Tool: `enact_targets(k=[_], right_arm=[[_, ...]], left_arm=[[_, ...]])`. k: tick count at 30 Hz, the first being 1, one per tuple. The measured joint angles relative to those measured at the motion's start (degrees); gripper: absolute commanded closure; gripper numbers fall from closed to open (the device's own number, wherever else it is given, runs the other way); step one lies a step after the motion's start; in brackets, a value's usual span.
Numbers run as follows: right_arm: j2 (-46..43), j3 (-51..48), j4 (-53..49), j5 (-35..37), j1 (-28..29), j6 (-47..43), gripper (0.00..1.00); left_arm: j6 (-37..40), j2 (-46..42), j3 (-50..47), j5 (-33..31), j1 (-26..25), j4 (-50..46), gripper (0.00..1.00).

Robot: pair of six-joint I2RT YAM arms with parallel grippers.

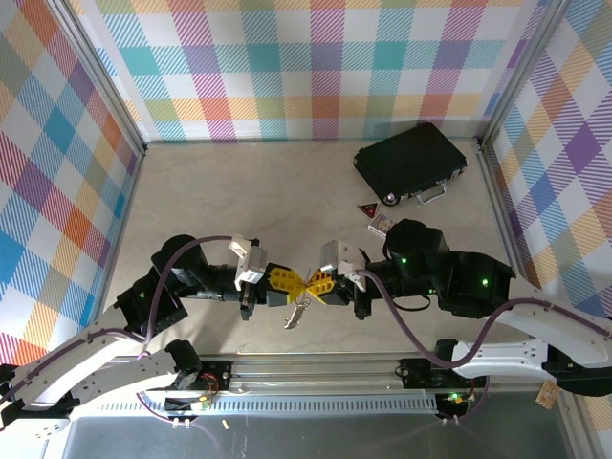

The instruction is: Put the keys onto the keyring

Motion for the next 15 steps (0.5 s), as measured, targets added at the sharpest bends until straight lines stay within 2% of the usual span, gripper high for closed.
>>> enact_targets(k=[2, 3, 13, 15], right_arm=[[0.26, 0.15, -0.7, 0.63, 0.04, -0.42, 1.0], [0.63, 0.5, -1.36, 1.07, 0.04, -0.81, 1.0], [7.93, 7.98, -12.57, 4.7, 0.15, -4.79, 1.0], [9.11, 9.09, -14.64, 5.09, 0.2, -5.55, 1.0]], left_arm=[[0.68, 0.0, 0.04, -0.83, -0.02, -0.83, 0.86], [1.11, 0.0, 0.15, -1.51, -0.02, -1.7, 0.83], [6.8, 1.97, 4.35, -7.54, -0.02, -13.73, 0.77], [7.41, 2.58, 4.74, -7.91, -0.02, -15.23, 0.84]])
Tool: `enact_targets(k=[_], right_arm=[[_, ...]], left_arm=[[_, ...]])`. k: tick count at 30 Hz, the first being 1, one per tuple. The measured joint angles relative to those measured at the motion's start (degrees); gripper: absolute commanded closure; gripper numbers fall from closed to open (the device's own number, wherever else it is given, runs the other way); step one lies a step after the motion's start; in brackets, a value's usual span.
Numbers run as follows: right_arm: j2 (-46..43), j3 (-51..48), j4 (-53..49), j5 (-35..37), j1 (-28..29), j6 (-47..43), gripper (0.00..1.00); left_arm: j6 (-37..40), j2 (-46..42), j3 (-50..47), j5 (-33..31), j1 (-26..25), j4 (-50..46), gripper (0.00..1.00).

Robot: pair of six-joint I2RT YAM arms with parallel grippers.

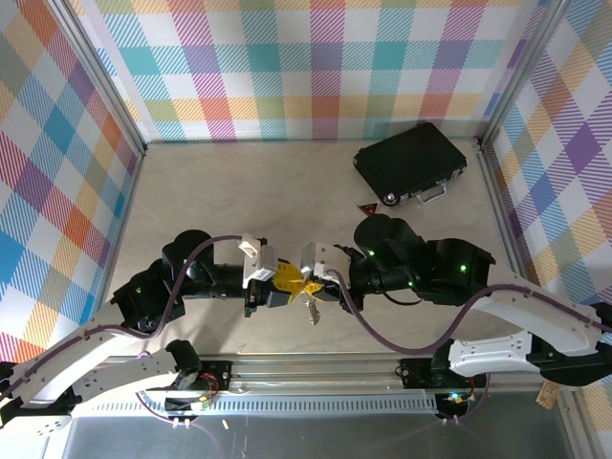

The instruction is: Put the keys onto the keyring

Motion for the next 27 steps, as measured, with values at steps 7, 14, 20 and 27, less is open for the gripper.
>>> enact_targets(k=[7, 14, 20, 27], right_arm=[[1.31, 1.11, -3.02, 0.72, 0.0, -1.25, 1.0], [1.05, 1.11, -3.02, 0.15, 0.0, -1.18, 0.95], [-3.43, -2.64, 2.32, -0.81, 0.07, 0.46, 0.8], [-6.21, -4.24, 5.03, -1.68, 0.11, 1.57, 0.81]], left_arm=[[1.68, 1.29, 0.39, 0.04, 0.0, -2.05, 0.94], [2.1, 0.92, 0.37, 1.36, -0.09, -2.16, 1.0], [-1.57, -0.72, -1.01, 2.95, -0.09, 3.67, 1.0], [-6.4, -2.58, -4.11, 4.17, -0.09, 11.65, 1.0]])
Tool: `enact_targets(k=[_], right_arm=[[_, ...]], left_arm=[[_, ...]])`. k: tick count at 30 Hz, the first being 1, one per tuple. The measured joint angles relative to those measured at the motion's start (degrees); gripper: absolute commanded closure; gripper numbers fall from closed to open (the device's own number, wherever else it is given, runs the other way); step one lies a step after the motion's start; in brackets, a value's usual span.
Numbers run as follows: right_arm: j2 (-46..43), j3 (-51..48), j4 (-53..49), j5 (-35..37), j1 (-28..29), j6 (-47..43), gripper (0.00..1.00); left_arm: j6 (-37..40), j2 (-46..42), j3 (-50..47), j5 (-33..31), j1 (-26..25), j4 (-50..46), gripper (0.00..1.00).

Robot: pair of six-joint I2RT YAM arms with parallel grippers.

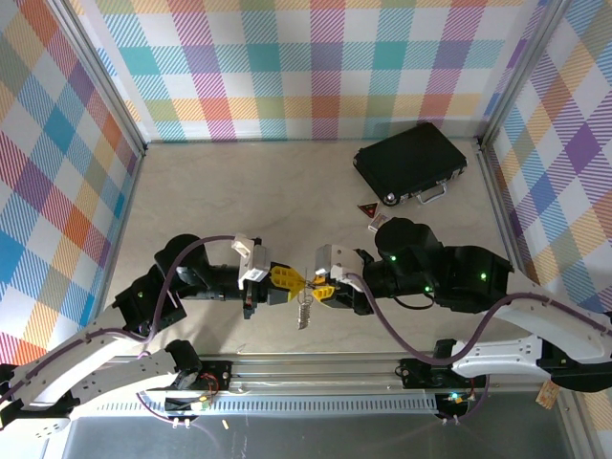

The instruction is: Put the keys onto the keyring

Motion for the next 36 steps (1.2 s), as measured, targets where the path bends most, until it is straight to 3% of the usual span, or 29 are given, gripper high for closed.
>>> enact_targets(k=[8, 19, 26, 36], right_arm=[[-0.68, -1.14, 1.4, -0.22, 0.0, 0.81, 0.92], [-0.72, -1.49, 2.82, -0.9, 0.0, 1.31, 0.92], [-0.66, -1.49, 2.86, -2.12, 0.0, 1.33, 0.9], [-0.85, -1.81, 2.82, -2.6, 0.07, 1.53, 0.78]], left_arm=[[-3.39, -0.98, -2.14, 1.84, 0.0, 5.01, 1.0], [-6.27, -1.66, -3.21, 2.4, 0.0, 8.17, 1.0], [-8.15, -1.84, -4.37, 3.34, 0.0, 11.02, 1.0], [-9.42, -1.88, -4.76, 3.82, 0.0, 14.23, 1.0]])
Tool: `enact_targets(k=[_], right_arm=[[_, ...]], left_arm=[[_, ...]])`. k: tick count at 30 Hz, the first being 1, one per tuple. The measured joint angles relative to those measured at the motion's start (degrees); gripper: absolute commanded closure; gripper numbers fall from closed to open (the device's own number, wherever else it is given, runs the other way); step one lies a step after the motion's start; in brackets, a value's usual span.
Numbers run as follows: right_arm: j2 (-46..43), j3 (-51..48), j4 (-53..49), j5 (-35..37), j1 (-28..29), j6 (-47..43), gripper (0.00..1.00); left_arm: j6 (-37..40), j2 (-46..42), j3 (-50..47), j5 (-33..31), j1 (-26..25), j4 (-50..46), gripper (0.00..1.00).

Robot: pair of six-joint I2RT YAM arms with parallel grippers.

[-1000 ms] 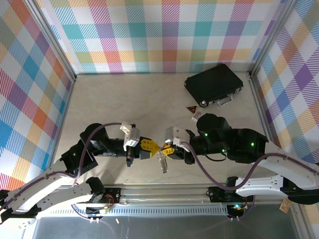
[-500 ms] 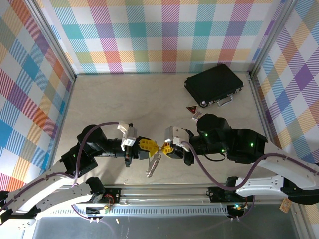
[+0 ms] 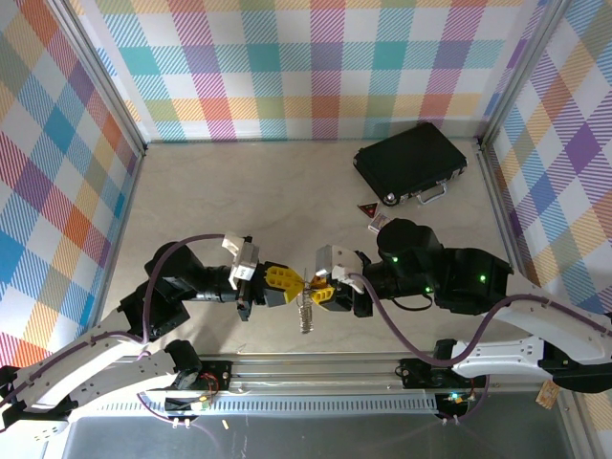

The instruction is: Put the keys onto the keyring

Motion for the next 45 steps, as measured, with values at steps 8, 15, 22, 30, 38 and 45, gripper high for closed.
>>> enact_targets(k=[8, 15, 22, 30, 38, 45], right_arm=[[-1.44, -1.44, 0.57, 0.04, 0.04, 0.17, 0.79], [-2.08, -1.92, 2.25, -0.11, 0.09, 0.2, 0.7], [-2.38, -4.48, 4.24, -0.87, 0.09, 0.46, 0.69], [-3.37, -7.28, 7.65, -1.31, 0.22, 1.73, 0.73], [-3.58, -8.98, 9.99, -1.7, 0.22, 2.05, 0.81], [-3.96, -9.01, 10.36, -1.95, 0.22, 2.8, 0.96]], left_arm=[[-0.04, 0.04, 0.02, 0.44, 0.0, 0.26, 1.0], [-0.68, 0.39, 0.0, 1.29, 0.0, 1.4, 1.0], [-1.57, 0.63, 0.0, 2.56, 0.0, 1.6, 1.0], [-2.45, 0.81, 0.02, 3.41, 0.0, 3.1, 1.0], [-2.99, 0.7, 0.02, 3.61, 0.0, 3.19, 1.0], [-2.78, -0.04, 0.02, 3.54, 0.0, 2.58, 1.0]])
